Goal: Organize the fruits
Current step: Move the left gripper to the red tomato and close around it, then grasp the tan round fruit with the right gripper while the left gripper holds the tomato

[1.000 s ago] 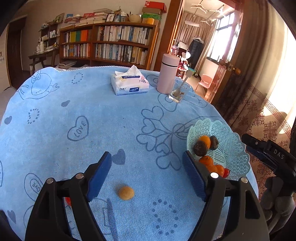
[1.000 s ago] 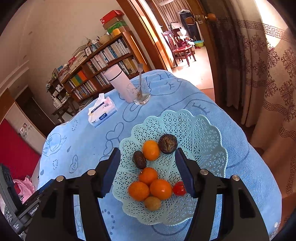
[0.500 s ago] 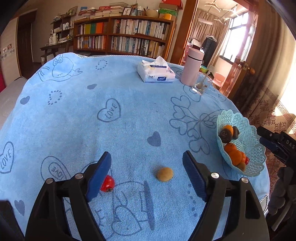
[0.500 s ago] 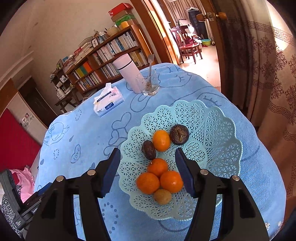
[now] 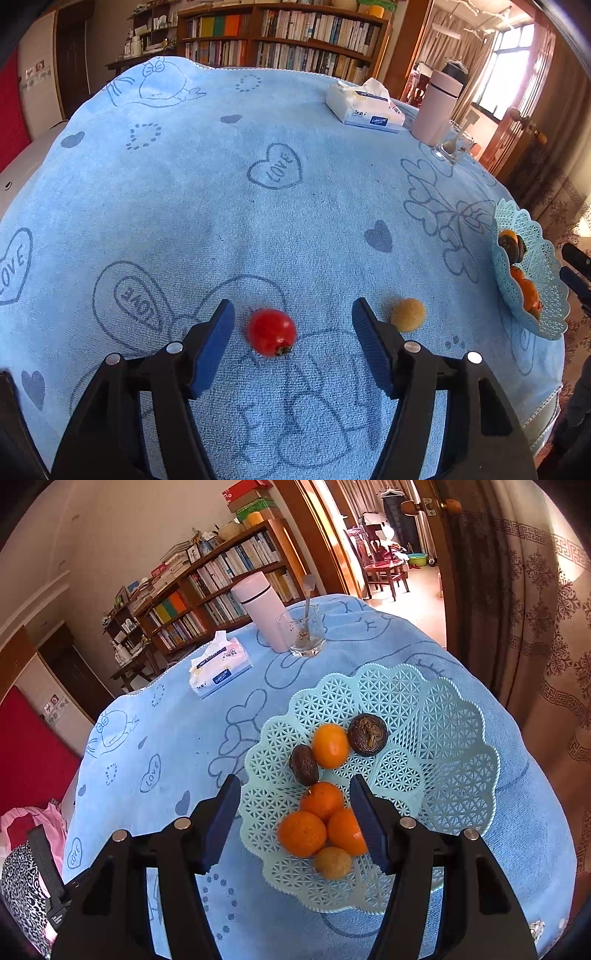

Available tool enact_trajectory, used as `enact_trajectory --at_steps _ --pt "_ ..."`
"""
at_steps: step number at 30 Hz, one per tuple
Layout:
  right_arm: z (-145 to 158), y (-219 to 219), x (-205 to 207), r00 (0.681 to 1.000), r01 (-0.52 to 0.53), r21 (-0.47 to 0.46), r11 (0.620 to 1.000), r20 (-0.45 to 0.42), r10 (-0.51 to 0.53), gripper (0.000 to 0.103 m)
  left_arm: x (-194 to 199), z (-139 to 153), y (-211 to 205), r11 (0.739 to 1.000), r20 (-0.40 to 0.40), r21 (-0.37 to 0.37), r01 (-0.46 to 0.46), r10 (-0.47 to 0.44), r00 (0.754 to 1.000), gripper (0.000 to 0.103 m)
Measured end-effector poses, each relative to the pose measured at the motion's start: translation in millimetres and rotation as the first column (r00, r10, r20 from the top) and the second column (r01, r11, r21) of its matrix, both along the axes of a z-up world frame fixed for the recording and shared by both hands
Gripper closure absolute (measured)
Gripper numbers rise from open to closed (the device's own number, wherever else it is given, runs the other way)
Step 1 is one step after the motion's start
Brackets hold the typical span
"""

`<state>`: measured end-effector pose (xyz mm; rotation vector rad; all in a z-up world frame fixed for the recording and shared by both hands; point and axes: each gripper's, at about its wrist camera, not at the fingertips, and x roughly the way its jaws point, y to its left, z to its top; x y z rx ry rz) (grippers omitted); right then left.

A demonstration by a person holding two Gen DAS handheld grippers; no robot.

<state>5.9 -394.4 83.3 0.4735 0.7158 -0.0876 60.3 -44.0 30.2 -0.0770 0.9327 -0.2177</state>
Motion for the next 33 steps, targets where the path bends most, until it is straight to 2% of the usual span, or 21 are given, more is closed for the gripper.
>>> enact_trajectory --at_steps 6,10,15,26,33 --pt "-1.6 4.0 3.1 1.000 -0.012 -0.007 1.000 -0.005 0.012 0.040 1.3 -14.9 -1.1 1.000 -0.028 0.019 -0.001 0.001 1.000 0.049" --pt "-3.2 7.6 3.9 1.000 -0.021 -0.013 1.000 -0.009 0.021 0.040 -1.8 -17.8 -0.8 0.998 -0.008 0.055 -0.009 0.010 1.000 0.059" --pt "-4.6 13.5 4.2 0.999 -0.034 -0.023 0.999 -0.011 0.034 0.040 -4.6 -17.9 4.1 0.998 0.006 0.063 -0.025 0.025 1.000 0.069" --pt "-11.4 27.8 7.0 0.997 -0.067 -0.039 0.997 -0.031 0.066 0.040 -4.1 -17.6 11.6 0.998 0.017 0.042 -0.051 0.050 0.999 0.068" --pt "-14.9 34.6 8.1 0.996 -0.083 -0.042 0.996 -0.041 0.081 0.040 -2.1 -19.9 9.3 0.997 0.032 0.064 -0.052 0.050 0.998 0.068"
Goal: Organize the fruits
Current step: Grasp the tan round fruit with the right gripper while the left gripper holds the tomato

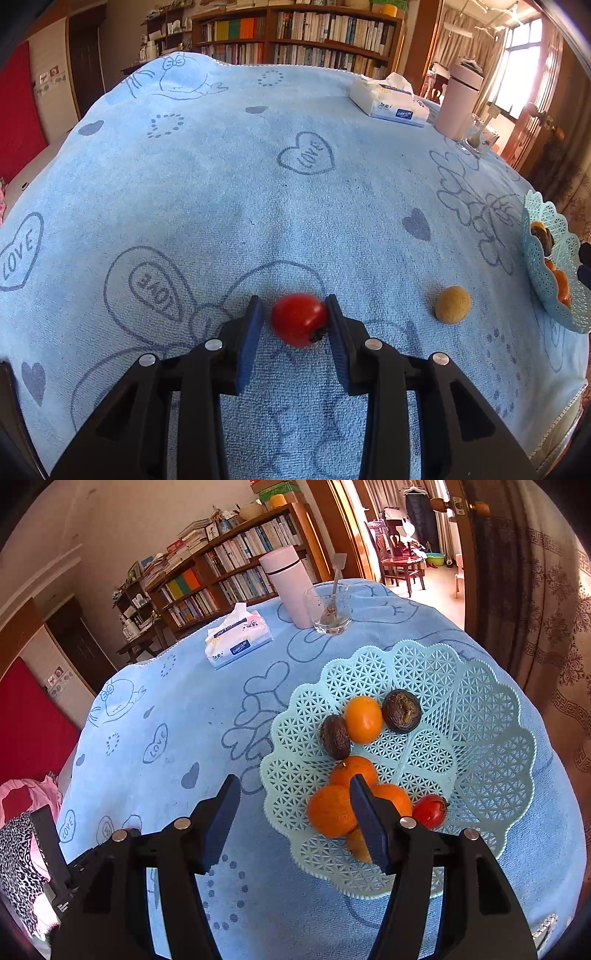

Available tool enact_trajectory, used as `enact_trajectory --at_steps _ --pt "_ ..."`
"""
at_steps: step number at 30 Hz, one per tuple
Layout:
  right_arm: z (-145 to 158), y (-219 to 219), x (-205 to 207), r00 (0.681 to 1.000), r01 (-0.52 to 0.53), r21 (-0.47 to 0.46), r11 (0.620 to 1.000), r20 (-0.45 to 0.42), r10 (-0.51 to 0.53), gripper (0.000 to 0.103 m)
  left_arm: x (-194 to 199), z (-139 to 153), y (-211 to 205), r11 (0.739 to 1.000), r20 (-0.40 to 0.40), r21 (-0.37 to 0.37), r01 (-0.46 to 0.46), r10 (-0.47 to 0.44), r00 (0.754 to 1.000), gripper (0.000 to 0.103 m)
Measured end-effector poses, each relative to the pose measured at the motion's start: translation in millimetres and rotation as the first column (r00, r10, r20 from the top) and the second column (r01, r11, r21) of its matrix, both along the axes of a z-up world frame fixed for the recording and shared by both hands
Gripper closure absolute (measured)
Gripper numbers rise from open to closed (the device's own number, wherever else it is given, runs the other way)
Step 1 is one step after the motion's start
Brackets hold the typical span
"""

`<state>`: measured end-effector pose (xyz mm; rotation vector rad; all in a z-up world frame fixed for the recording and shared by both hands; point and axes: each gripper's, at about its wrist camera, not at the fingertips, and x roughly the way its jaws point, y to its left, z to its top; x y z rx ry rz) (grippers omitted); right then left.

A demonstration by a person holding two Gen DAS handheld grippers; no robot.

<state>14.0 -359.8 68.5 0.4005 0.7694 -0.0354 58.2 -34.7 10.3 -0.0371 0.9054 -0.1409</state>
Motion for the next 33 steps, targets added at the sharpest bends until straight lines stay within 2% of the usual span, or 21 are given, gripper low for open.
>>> enact_trajectory --at_steps 2,4,10,16,18,20,23,26,30,33 --pt "-0.4 2.5 0.4 1.000 -0.007 -0.004 1.000 -0.002 0.007 0.040 -0.8 0.6 0.1 1.000 0.001 0.002 0.004 -0.004 1.000 0.069" --pt "-0.5 4.7 0.5 1.000 -0.013 -0.008 1.000 -0.002 0.013 0.040 -2.3 2.2 1.6 1.000 0.004 -0.010 0.007 -0.007 1.000 0.074" --pt "-7.2 15.6 2.5 0.999 -0.039 -0.018 0.999 -0.018 0.039 0.040 -8.2 12.7 12.2 1.000 0.039 -0.015 -0.022 0.022 0.999 0.074" --pt "-16.6 48.6 6.5 0.987 -0.160 -0.049 0.986 -0.041 0.158 0.040 -13.9 24.2 24.0 0.998 0.053 -0.059 -0.025 0.028 0.998 0.074" --pt "-16.9 59.8 6.1 0.984 -0.180 -0.088 0.980 -0.036 0.177 0.030 -15.1 27.3 26.3 0.997 0.054 -0.075 -0.024 0.028 0.998 0.074" --pt "-16.4 68.8 6.6 0.981 -0.193 -0.119 0.974 -0.031 0.191 0.028 -16.2 30.1 27.7 0.996 0.055 -0.086 -0.019 0.024 0.998 0.074" --pt "-16.7 78.3 7.8 0.975 -0.223 -0.105 0.969 -0.031 0.220 0.028 -18.5 32.8 28.0 0.996 0.061 -0.090 -0.014 0.019 0.998 0.074" --pt "-14.8 92.2 7.4 0.975 -0.222 -0.166 0.961 -0.020 0.222 0.028 -18.2 33.1 29.4 0.995 0.060 -0.095 -0.015 0.021 0.998 0.074" --pt "-23.0 112.1 12.8 0.956 -0.295 -0.133 0.946 -0.037 0.292 0.028 -18.3 32.1 30.0 0.995 0.054 -0.099 -0.015 0.020 0.998 0.074" --pt "-36.9 131.8 19.8 0.938 -0.345 -0.148 0.927 -0.077 0.337 0.028 -19.5 32.3 29.0 0.995 0.056 -0.100 -0.008 0.014 0.998 0.074"
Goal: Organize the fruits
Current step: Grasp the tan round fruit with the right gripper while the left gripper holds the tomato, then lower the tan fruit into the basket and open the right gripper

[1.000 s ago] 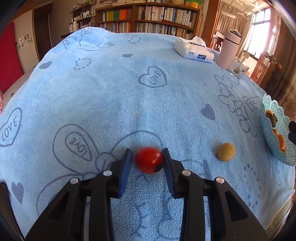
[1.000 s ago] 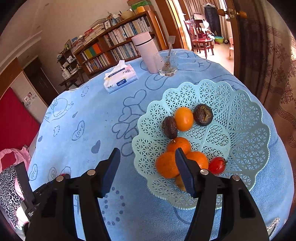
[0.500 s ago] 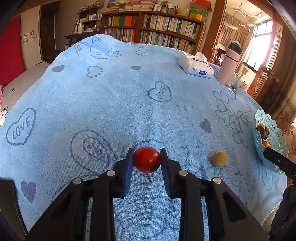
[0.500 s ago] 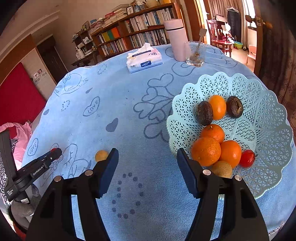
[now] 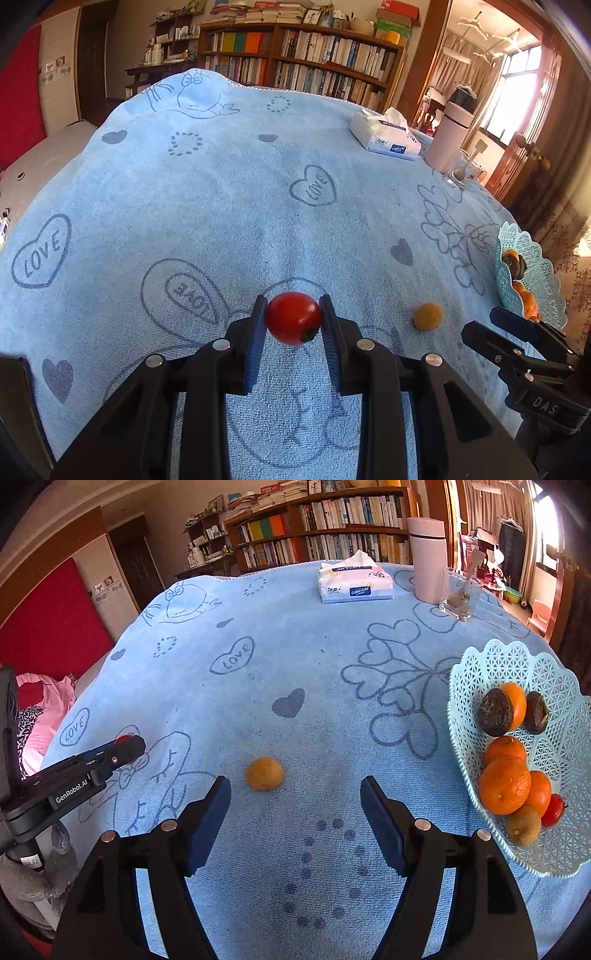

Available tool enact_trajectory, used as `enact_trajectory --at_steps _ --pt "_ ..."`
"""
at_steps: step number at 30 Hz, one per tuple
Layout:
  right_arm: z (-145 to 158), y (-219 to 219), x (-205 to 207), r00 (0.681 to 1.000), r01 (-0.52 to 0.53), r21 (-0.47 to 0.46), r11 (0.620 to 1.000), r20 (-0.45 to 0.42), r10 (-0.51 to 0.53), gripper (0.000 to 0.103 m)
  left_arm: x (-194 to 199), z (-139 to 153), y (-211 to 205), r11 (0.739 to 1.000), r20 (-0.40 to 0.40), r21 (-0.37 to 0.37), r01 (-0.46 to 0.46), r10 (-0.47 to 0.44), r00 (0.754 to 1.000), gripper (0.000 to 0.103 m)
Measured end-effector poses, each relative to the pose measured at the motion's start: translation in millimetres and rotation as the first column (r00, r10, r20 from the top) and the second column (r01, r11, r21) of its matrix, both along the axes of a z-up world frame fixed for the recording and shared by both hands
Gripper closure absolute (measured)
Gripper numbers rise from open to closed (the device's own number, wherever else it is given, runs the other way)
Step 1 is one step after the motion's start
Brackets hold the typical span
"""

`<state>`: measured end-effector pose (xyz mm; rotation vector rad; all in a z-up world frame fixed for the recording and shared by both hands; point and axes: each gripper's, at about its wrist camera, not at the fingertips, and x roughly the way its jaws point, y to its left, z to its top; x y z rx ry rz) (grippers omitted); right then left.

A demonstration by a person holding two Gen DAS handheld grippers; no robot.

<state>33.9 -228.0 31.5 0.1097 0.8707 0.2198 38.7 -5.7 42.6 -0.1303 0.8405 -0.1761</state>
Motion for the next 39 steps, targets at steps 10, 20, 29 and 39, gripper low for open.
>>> enact_trajectory --at_steps 10,20,29,39 --pt "-24.2 40.3 21.8 0.994 -0.113 -0.161 0.981 -0.019 0.111 0.051 0.1 0.9 1.3 1.000 0.000 -0.009 0.002 -0.002 1.000 0.074" --pt "-21.8 25.9 19.4 0.997 -0.072 -0.120 0.990 -0.017 0.071 0.074 -0.8 2.4 -0.8 1.000 0.001 -0.011 0.008 -0.008 1.000 0.074" --pt "17.4 -27.4 -3.4 0.997 0.052 -0.014 0.999 0.060 -0.051 0.074 -4.7 4.3 -11.5 0.999 0.004 0.001 0.035 -0.035 0.999 0.074" --pt "38.9 -119.1 -19.6 0.959 0.261 0.056 0.964 0.102 -0.266 0.074 -7.3 11.9 -32.9 0.997 0.013 0.018 0.081 -0.081 0.997 0.074"
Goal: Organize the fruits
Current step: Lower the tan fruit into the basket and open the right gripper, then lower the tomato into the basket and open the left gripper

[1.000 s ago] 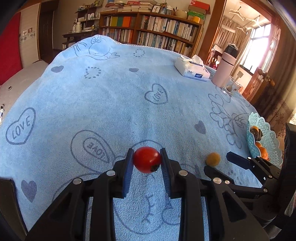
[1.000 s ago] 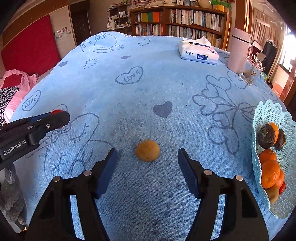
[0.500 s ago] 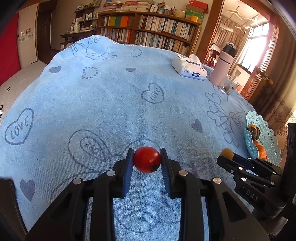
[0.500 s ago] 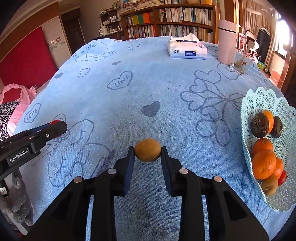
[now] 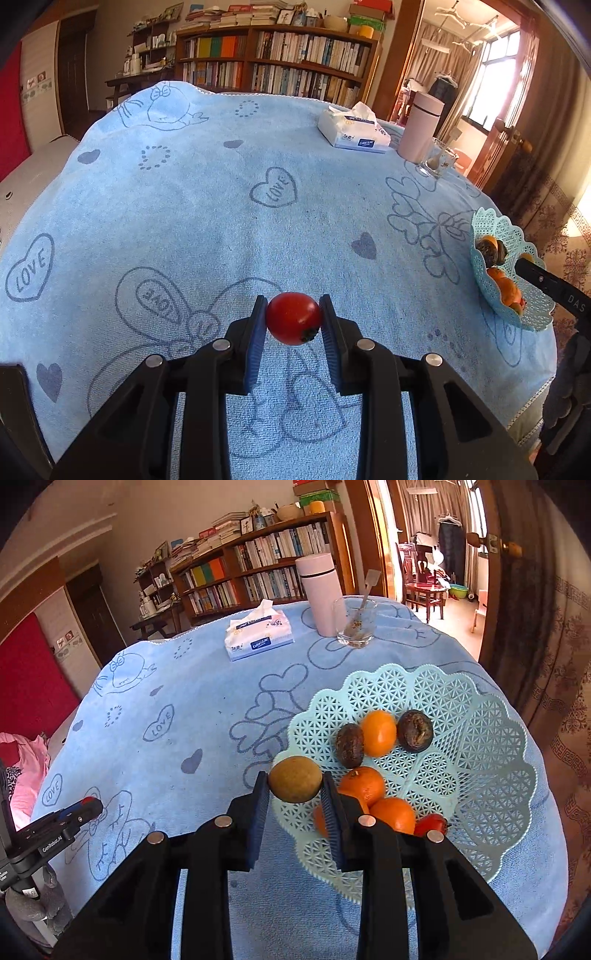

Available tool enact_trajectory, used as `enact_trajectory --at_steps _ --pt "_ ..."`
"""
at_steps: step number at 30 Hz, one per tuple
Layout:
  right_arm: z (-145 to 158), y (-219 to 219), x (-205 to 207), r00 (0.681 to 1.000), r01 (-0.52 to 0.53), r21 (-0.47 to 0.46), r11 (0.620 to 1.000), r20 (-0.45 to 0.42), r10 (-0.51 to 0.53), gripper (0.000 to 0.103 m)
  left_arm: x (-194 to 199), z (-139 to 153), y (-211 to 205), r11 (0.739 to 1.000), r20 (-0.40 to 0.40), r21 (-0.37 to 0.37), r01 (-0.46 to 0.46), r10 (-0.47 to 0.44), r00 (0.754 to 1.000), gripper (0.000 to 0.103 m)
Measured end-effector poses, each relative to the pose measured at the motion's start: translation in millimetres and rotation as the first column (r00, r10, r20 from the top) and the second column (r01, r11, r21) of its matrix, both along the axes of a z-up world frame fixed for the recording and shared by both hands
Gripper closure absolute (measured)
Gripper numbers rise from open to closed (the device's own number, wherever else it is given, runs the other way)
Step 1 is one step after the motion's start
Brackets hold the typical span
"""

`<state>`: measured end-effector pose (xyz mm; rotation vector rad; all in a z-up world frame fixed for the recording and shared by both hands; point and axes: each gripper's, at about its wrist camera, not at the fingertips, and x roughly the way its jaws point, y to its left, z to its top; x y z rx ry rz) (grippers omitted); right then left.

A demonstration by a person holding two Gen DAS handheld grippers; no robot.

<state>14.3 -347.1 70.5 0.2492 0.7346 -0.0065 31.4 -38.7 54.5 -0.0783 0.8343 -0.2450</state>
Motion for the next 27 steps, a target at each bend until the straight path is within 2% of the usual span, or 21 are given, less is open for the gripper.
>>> enact_trajectory --at_steps 5,7,8,9,13,18,23,27 --pt "4.4 -39.1 -2.6 0.996 0.089 0.057 0.994 0.011 -0.089 0.072 0.3 6.0 -16.3 0.999 0.010 0.011 0.032 -0.032 0.999 0.074" --pt "7.0 -52.3 -5.6 0.992 0.122 0.091 0.988 0.018 -0.124 0.058 0.4 10.3 -24.4 0.999 0.017 0.012 0.050 -0.050 0.999 0.074" --pt "9.1 -58.1 -7.9 0.989 0.140 0.103 0.985 0.026 -0.143 0.045 0.6 12.7 -29.0 0.998 0.022 0.013 0.058 -0.058 0.998 0.074" --pt "11.4 -63.5 -10.4 0.985 0.162 0.112 0.980 0.038 -0.167 0.037 1.0 14.9 -34.0 0.998 0.027 0.015 0.066 -0.067 0.997 0.074" --pt "18.8 -80.1 -16.9 0.974 0.209 0.146 0.967 0.061 -0.219 0.036 3.4 23.6 -55.3 0.994 0.042 0.019 0.111 -0.111 0.993 0.074" --pt "21.8 -96.6 -24.3 0.953 0.275 0.197 0.941 0.075 -0.295 0.021 7.1 31.6 -88.2 0.982 0.048 0.018 0.186 -0.187 0.981 0.074" --pt "22.5 -113.3 -32.1 0.932 0.329 0.232 0.915 0.079 -0.355 0.016 14.7 36.5 -122.1 0.963 0.046 -0.002 0.269 -0.268 0.962 0.074" --pt "22.0 -121.3 -34.1 0.913 0.373 0.218 0.902 0.087 -0.398 0.013 21.0 38.4 -154.7 0.941 0.045 -0.003 0.339 -0.339 0.940 0.074"
